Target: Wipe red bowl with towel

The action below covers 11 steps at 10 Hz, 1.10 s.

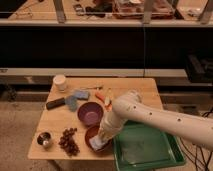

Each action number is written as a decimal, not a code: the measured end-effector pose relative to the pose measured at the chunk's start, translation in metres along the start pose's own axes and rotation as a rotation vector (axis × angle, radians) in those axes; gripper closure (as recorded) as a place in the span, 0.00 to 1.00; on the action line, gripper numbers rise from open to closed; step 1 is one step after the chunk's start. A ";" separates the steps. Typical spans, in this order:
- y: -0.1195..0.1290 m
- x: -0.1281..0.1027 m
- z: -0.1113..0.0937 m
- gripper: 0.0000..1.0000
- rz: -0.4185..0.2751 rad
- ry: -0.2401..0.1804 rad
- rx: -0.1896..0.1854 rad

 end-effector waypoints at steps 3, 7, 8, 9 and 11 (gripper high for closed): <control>-0.004 0.016 -0.009 1.00 0.008 0.027 -0.005; -0.052 0.023 0.003 1.00 -0.041 0.013 0.026; -0.060 0.020 0.004 1.00 -0.055 0.006 0.033; -0.073 0.011 0.006 1.00 -0.089 -0.013 0.048; -0.079 -0.010 0.006 1.00 -0.127 -0.037 0.062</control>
